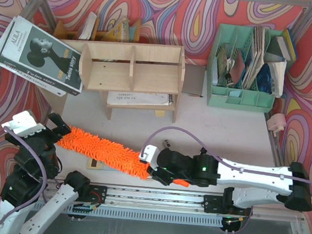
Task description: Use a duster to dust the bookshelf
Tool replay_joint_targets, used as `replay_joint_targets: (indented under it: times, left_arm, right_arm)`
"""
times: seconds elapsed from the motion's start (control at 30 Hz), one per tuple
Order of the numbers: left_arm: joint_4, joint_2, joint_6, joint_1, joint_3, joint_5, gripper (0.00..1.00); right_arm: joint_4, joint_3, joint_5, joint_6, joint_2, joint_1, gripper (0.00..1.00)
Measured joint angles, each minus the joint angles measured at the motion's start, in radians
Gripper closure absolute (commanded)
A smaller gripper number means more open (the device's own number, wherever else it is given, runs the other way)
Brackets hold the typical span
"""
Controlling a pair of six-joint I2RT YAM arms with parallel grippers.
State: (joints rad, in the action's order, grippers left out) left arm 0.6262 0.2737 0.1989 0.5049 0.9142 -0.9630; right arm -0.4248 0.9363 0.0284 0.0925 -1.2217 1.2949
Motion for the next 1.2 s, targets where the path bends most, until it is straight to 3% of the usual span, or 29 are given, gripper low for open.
replay_joint_targets:
  times: [0.77, 1.03, 1.2]
  left_arm:
    - [-0.009, -0.067, 0.0, 0.0, -0.014, -0.016, 0.02]
    - [-0.011, -0.068, 0.0, 0.0, -0.016, -0.016, 0.01]
    - [-0.016, -0.066, 0.0, 0.0, -0.018, -0.015, 0.01]
  right_arm:
    - [-0.006, -0.011, 0.154, -0.092, 0.372, 0.0, 1.0]
    - [0.022, 0.013, 0.307, -0.08, 0.368, 0.0, 1.0]
    - [0.064, 0.129, 0.441, -0.032, 0.27, -0.001, 1.0]
